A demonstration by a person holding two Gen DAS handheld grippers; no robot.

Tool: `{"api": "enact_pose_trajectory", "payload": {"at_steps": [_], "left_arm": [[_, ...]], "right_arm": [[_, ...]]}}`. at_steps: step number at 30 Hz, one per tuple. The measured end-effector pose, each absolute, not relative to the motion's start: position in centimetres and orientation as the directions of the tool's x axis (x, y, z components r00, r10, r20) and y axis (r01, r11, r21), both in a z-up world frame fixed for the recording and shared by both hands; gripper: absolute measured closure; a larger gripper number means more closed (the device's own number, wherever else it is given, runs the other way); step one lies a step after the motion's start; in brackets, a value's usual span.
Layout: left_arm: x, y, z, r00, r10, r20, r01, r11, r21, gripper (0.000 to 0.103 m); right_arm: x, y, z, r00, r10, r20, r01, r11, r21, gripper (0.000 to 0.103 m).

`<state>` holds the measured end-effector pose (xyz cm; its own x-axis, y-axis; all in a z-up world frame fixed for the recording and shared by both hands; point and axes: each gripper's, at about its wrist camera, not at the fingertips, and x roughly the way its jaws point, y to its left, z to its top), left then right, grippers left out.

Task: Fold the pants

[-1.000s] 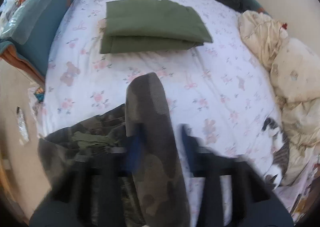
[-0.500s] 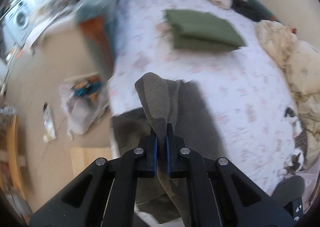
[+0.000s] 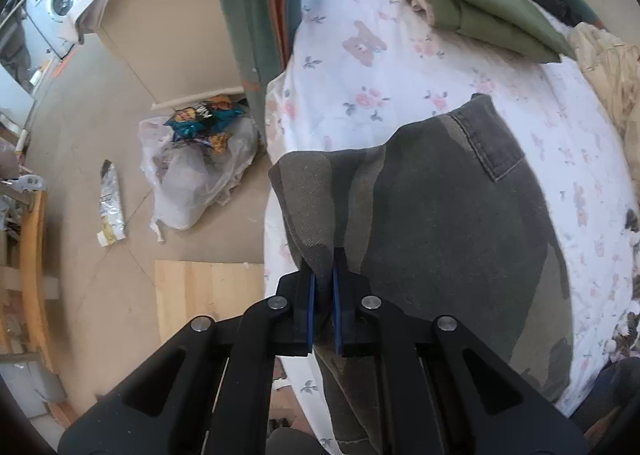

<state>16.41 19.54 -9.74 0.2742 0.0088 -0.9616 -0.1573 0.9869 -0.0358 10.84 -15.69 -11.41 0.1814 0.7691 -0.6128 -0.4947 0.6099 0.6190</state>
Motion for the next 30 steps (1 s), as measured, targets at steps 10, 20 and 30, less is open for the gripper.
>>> {"api": "enact_pose_trajectory", "payload": {"at_steps": [10,20,30], "left_arm": [[16.7,18.8,-11.3,0.249,0.193,-0.949,-0.112,0.979,0.169,0.097],[16.9,18.5,-12.3,0.225,0.223,-0.949,-0.111,0.973,0.202,0.096],[17.3,17.0,-12.5,0.214,0.259,-0.942,-0.089,0.965,0.245,0.095]], "right_arm": [[14.2,-17.2,-24.9,0.106,0.896,-0.431,0.053,0.428,0.902,0.015],[11.8,-14.9,-23.3,0.091,0.949,-0.303,0.024,0.302,0.953,0.011],[11.0,-10.7,-24.0,0.182,0.853,-0.489,0.118,0.474,0.872,0.023]]}}
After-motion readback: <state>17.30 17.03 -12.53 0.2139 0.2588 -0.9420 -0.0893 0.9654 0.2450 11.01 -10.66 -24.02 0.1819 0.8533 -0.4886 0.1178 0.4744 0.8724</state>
